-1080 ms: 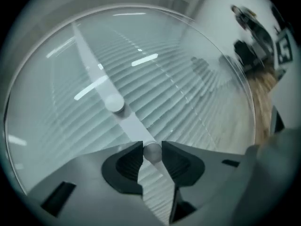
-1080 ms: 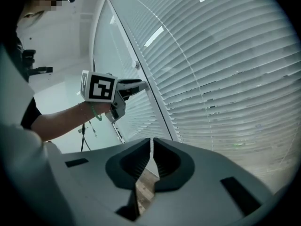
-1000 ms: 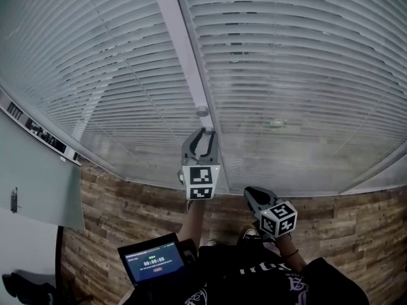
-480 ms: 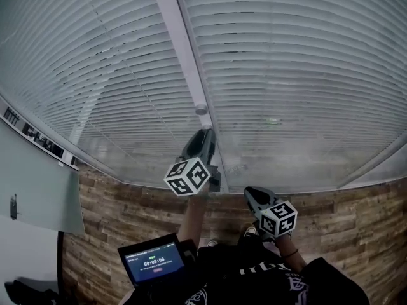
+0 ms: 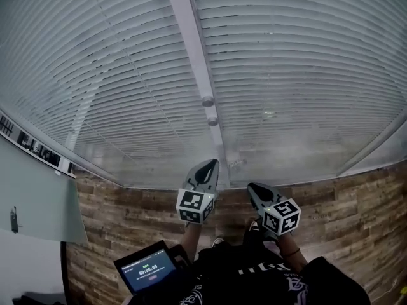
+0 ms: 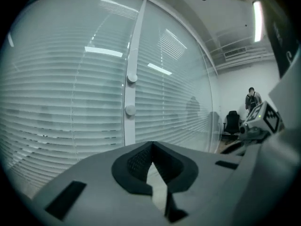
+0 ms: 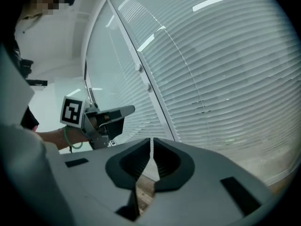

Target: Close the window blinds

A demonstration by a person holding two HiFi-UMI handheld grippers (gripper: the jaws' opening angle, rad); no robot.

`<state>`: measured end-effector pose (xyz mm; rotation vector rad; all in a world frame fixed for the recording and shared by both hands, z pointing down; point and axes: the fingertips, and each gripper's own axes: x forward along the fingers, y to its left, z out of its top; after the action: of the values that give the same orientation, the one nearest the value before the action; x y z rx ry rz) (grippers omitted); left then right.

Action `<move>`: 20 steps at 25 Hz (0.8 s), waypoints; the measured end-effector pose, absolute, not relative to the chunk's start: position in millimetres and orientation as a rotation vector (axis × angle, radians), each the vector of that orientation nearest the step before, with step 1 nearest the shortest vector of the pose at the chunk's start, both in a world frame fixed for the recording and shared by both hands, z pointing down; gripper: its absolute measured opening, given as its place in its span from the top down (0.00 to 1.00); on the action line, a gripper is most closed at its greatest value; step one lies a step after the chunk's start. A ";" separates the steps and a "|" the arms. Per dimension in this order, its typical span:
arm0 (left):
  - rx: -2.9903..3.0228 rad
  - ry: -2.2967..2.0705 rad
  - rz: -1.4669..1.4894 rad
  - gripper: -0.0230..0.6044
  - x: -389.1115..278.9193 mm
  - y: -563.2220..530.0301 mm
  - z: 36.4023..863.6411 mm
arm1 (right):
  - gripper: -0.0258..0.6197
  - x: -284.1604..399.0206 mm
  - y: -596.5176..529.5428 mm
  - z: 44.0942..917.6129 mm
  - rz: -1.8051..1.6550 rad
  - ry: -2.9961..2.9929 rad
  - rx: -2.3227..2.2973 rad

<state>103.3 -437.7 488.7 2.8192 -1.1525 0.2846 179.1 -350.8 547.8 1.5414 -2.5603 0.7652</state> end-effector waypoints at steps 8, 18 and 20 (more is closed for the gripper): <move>2.788 -0.907 0.359 0.96 49.2 -364.7 536.3 | 0.91 118.9 -312.7 551.9 0.792 -2.514 1.674; 2.851 -0.607 0.404 0.96 1.6 -251.3 560.2 | 0.91 37.7 -199.2 565.7 0.777 -2.395 1.803; 2.839 -0.564 0.387 0.96 3.7 -233.2 561.5 | 0.91 38.8 -181.2 563.7 0.768 -2.375 1.833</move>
<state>3.7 -233.2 561.5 2.8386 -0.5638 0.3870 38.8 -181.2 563.7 1.8333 -2.3748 0.7677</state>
